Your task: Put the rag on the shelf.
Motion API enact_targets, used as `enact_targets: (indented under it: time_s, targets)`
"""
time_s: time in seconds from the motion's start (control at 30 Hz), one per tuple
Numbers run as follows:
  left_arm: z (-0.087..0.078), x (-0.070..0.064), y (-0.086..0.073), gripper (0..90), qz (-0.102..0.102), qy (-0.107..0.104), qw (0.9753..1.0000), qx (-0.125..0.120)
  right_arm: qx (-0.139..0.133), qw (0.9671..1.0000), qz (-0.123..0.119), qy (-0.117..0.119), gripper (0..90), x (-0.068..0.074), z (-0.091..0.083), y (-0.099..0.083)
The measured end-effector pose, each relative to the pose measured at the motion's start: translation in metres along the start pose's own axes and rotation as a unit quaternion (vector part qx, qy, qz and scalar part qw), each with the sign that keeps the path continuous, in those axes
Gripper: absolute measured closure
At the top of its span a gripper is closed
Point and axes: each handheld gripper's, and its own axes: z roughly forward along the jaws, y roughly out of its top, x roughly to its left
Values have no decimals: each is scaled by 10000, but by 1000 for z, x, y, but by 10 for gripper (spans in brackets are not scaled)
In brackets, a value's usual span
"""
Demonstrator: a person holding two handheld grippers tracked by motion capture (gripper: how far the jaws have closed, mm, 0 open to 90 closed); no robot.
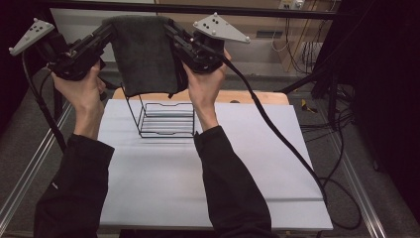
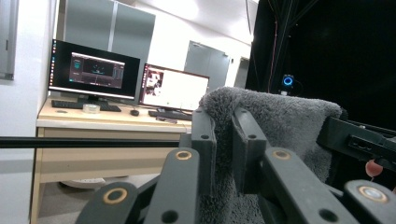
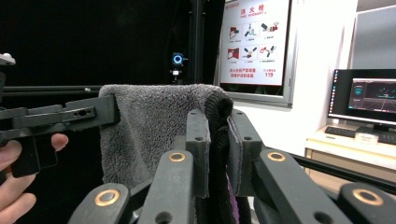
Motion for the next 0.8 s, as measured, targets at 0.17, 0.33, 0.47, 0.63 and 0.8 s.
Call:
enact_targets:
  time_s: [0.17, 0.33, 0.47, 0.63, 0.8]
  targets:
    - [5, -1, 7, 807, 23, 27, 10000, -25, -33, 10000, 60, -33, 810, -4, 6, 7]
    - [11, 1, 11, 806, 23, 32, 10000, -16, -37, 10000, 48, -45, 810, -9, 10, 12]
    - [17, 2, 14, 807, 75, 79, 9999, -5, -60, 9999, 115, -53, 809, -12, 14, 15]
    - [23, 5, 16, 807, 138, 102, 9998, 33, -24, 9998, 209, -63, 810, -20, 22, 15]
    - [31, 11, 17, 806, 77, 92, 9999, 43, -40, 9998, 148, -115, 810, -24, 28, 16]
